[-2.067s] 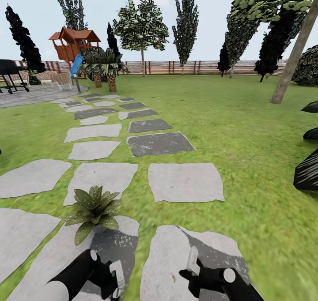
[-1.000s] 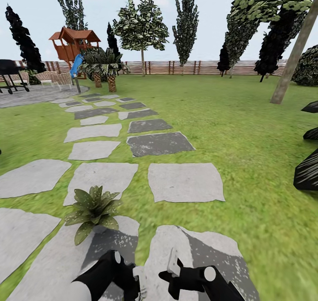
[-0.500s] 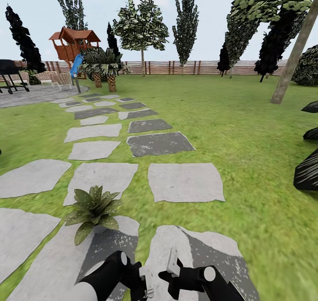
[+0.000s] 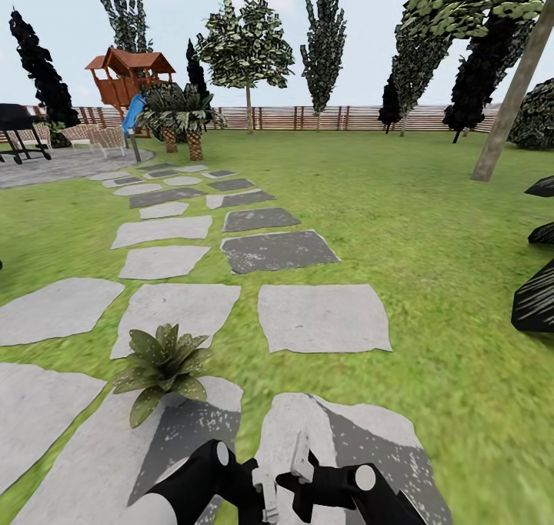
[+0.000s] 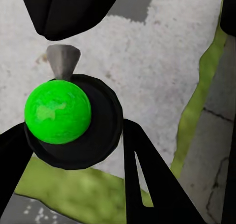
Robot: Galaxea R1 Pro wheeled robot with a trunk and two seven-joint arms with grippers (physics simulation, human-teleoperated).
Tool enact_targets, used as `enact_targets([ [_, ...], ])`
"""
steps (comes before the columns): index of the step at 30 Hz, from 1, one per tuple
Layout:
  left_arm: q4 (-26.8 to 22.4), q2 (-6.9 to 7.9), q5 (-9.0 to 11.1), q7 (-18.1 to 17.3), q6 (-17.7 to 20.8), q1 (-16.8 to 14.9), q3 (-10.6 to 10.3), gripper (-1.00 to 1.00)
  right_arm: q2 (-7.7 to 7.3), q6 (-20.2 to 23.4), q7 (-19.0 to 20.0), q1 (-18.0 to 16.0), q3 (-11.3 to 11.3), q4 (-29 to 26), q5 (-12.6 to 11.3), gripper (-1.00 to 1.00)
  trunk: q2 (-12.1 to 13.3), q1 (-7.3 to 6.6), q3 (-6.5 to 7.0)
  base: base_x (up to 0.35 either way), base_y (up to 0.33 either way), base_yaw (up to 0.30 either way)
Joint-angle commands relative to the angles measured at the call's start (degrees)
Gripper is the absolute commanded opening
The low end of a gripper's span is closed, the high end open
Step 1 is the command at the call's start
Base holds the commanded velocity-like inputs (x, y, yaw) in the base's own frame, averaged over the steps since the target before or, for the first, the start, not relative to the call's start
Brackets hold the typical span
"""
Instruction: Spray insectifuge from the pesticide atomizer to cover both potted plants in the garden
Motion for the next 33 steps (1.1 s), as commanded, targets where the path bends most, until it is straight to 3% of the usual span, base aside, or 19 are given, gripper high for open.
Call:
enact_targets([
  [1, -0.1, 0.00, -0.1, -0.3, 0.4, 0.0, -0.1, -1.00, 0.01, -0.2, 0.1, 0.0, -0.1, -0.1, 0.4, -1.00, 0.0, -0.01, -0.05, 0.000, 0.000, 0.000],
  [26, -0.6, -0.11, 0.1, -1.5, 0.5, -0.1, 0.0, -1.00, -0.15, -0.2, 0.0, 0.0, 0.0, 0.1, 0.8, -1.00, 0.0, -0.01, -0.05, 0.000, 0.000, 0.000],
  [31, -0.1, 0.73, -0.4, -1.2, 1.1, -0.1, -0.2, -1.00, -0.15, -0.2, 0.0, 0.0, 0.0, 0.1, 0.8, -1.00, 0.0, -0.01, -0.05, 0.000, 0.000, 0.000],
  [33, 0.0, 2.22, -0.5, -1.2, 1.3, 0.0, -0.2, -1.00, -0.15, -0.2, 0.0, 0.0, 0.0, 0.1, 0.7, -1.00, 0.0, -0.01, -0.05, 0.000, 0.000, 0.000],
])
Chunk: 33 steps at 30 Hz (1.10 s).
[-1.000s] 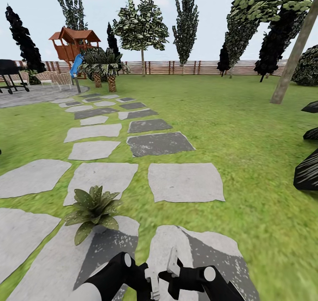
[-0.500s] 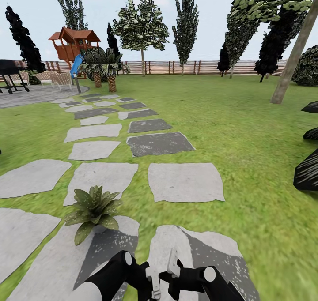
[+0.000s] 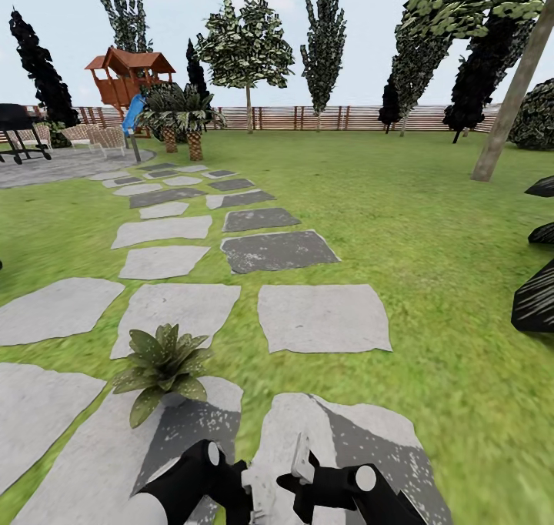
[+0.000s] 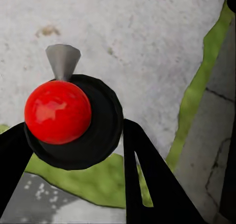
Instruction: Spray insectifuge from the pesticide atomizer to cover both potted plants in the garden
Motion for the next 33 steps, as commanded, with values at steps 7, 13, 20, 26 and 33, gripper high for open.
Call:
enact_targets([
  [7, 1.4, 7.71, 0.2, -0.3, 0.5, 0.1, 0.1, -1.00, -0.32, -0.3, 0.1, 0.0, -0.1, 0.2, 0.5, -1.00, 0.0, -0.01, -0.05, 0.000, 0.000, 0.000],
  [13, 4.0, 12.44, 0.7, -0.1, 0.1, 0.3, 0.4, -1.00, -4.53, -0.3, -0.2, 0.0, -0.3, 0.4, 0.5, -1.00, 0.0, -0.01, -0.05, 0.000, 0.000, 0.000],
  [20, 7.4, 11.97, 4.7, 6.7, -0.3, 0.3, 1.8, -1.00, -8.85, -0.2, -1.0, 0.1, -0.8, 0.5, 0.1, 1.00, 0.0, -0.01, -0.05, 0.000, 0.000, 0.000],
  [26, 11.1, 11.25, 22.5, 13.0, -4.5, 0.3, 2.2, -1.00, -8.73, -0.3, -25.1, 0.4, -7.0, 13.2, -0.1, 1.00, 0.0, -0.01, -0.05, 0.000, 0.000, 0.000],
  [33, 20.3, 7.06, 41.6, 36.4, -16.2, 3.0, 2.2, -1.00, -8.48, -7.7, -55.0, 0.5, -8.0, 24.7, -21.6, 1.00, 0.0, -0.01, -0.05, 0.000, 0.000, 0.000],
])
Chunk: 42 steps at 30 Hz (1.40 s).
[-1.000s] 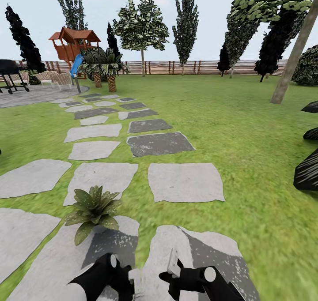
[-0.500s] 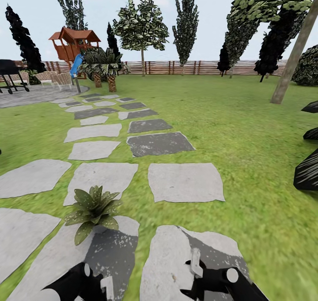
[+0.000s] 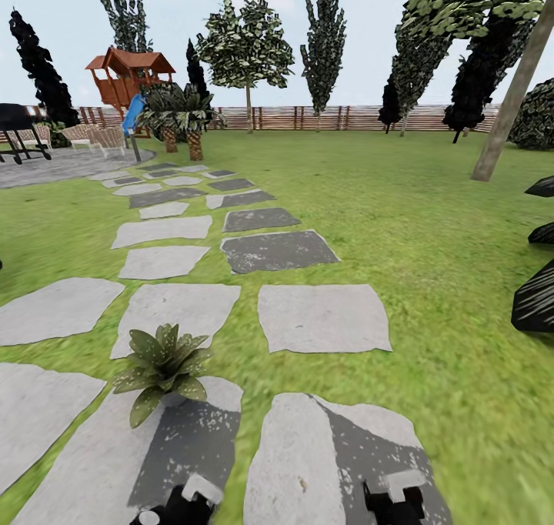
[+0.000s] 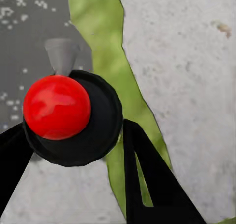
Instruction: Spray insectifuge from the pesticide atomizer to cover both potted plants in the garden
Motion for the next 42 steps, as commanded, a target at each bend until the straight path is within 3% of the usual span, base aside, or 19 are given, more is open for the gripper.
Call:
enact_targets([
  [1, 0.1, -0.03, 0.4, 1.4, -1.8, 0.4, 0.1, -1.00, -0.06, -0.4, -0.3, 0.0, -0.3, 0.1, -0.3, 1.00, 0.0, -0.01, -0.05, 0.000, 0.000, 0.000],
  [5, 0.2, -0.02, 5.4, 7.6, -6.0, 2.6, 0.1, -1.00, 0.22, -1.0, -0.5, 0.0, -0.3, 0.1, -2.0, 1.00, 0.0, -0.01, -0.05, 0.000, 0.000, 0.000],
  [6, 0.2, -0.05, 7.5, 10.2, -6.4, 2.9, 0.1, -1.00, 0.20, -1.1, -0.5, 0.1, -0.3, 0.1, -2.2, 1.00, 0.0, -0.01, -0.05, 0.000, 0.000, 0.000],
  [7, 0.2, -0.09, 7.8, 10.5, -6.5, 3.0, 0.0, -1.00, 0.15, -1.3, -0.5, 0.1, -0.3, 0.0, -2.2, 1.00, 0.0, -0.01, -0.05, 0.000, 0.000, 0.000],
  [9, 0.3, -0.13, 8.0, 10.4, -6.4, 3.1, 0.0, -1.00, -0.98, -3.9, -0.5, 0.6, -0.3, 0.1, -2.2, 1.00, 0.0, -0.01, -0.05, 0.000, 0.000, 0.000],
  [13, 0.3, -0.10, 8.1, 10.4, -6.5, 3.2, 0.0, -1.00, -1.28, -4.6, -0.5, 0.9, -0.3, 0.1, -2.2, 1.00, 0.0, -0.01, -0.05, 0.000, 0.000, 0.000],
  [25, 0.3, -0.17, 8.1, 10.6, -6.6, 3.6, -0.1, -1.00, -1.05, -4.7, -0.5, 0.9, -0.3, 0.2, -2.2, 1.00, 0.0, -0.01, -0.05, 0.008, -0.196, 0.000],
  [34, 0.1, -0.79, 8.1, 10.9, -6.2, 3.6, -0.1, -1.00, -1.24, -4.7, -0.5, 0.9, -0.3, 0.2, -2.2, 1.00, 0.0, -0.01, -0.05, -0.203, -0.178, 0.000],
  [42, 0.3, -0.79, 8.0, 10.7, -6.3, 3.6, -0.1, -1.00, -1.10, -4.7, -0.5, 0.9, -0.3, 0.2, -2.2, 1.00, 0.0, -0.01, -0.05, 0.228, -0.191, 0.000],
])
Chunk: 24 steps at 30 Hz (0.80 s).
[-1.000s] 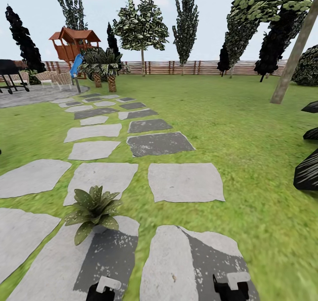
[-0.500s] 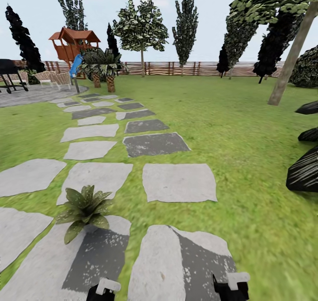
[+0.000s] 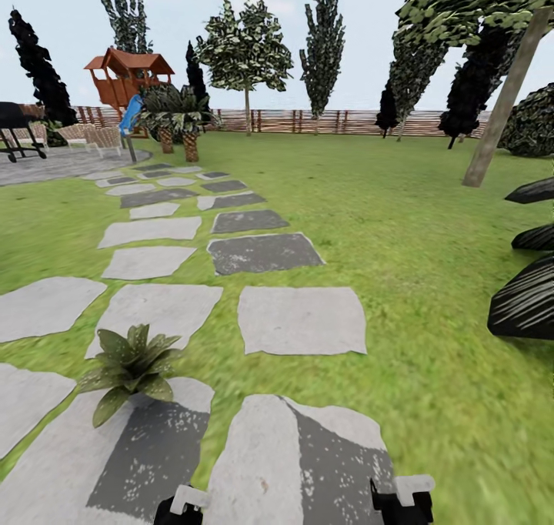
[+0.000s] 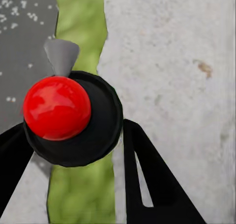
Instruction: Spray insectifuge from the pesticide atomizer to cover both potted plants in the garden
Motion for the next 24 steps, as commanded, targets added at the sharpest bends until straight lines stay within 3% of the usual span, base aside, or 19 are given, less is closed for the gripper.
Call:
enact_targets([
  [1, 0.1, 0.00, 0.2, -0.2, -0.2, 0.0, -0.1, -1.00, 0.06, -0.2, -0.2, 0.0, -0.3, 0.1, 0.6, 1.00, 0.0, 0.02, -0.05, 0.279, -0.200, 0.000],
  [24, 0.1, 0.09, 0.3, -0.1, -0.3, 0.0, 0.0, -1.00, 0.43, -0.2, -0.2, 0.0, -0.3, 0.1, 0.5, 1.00, 0.0, 0.02, -0.05, 0.292, -0.185, 0.000],
])
